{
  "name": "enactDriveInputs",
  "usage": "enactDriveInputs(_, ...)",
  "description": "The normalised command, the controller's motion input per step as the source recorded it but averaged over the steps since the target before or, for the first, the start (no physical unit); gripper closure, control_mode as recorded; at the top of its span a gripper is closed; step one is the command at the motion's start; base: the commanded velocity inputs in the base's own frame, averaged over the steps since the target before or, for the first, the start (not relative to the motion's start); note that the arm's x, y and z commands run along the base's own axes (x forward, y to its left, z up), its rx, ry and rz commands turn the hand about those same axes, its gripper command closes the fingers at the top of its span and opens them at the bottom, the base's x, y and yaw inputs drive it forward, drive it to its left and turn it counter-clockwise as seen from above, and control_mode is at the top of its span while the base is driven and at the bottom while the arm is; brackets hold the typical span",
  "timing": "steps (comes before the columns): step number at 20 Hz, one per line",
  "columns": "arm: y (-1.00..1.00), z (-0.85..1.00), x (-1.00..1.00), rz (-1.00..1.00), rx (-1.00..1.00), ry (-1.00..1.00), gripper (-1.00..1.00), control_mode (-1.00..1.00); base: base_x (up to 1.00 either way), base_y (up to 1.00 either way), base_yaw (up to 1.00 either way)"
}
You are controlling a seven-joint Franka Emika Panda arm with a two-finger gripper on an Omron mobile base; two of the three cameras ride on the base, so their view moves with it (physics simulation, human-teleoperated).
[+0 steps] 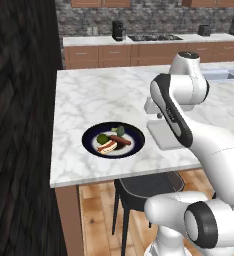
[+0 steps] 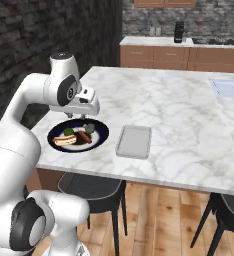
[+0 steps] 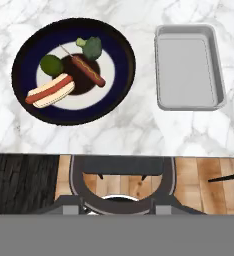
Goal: Place one cooked food and one vegetable from the large plate to each tupperware container.
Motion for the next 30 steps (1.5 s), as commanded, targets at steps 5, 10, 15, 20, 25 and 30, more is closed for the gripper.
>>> enactDriveInputs(5, 0.01, -0.34, 0.01, 0.00, -0.01, 0.01, -1.00, -1.00, 0.00, 0.00, 0.00)
enactDriveInputs(10, 0.53, -0.76, 0.50, 0.13, -0.12, 0.20, -1.00, -1.00, 0.00, 0.00, 0.00)
enactDriveInputs(15, 0.27, -0.38, 0.72, 0.26, -0.17, 0.14, -1.00, -1.00, 0.00, 0.00, 0.00)
enactDriveInputs(20, 0.00, -0.42, 0.79, 0.16, -0.04, 0.08, -1.00, -1.00, 0.00, 0.00, 0.00)
enactDriveInputs(25, 0.13, -0.52, 0.57, 0.10, 0.00, 0.01, -1.00, -1.00, 0.00, 0.00, 0.00)
enactDriveInputs(30, 0.35, -0.56, 0.30, 0.07, 0.02, 0.00, -1.00, -1.00, 0.00, 0.00, 0.00)
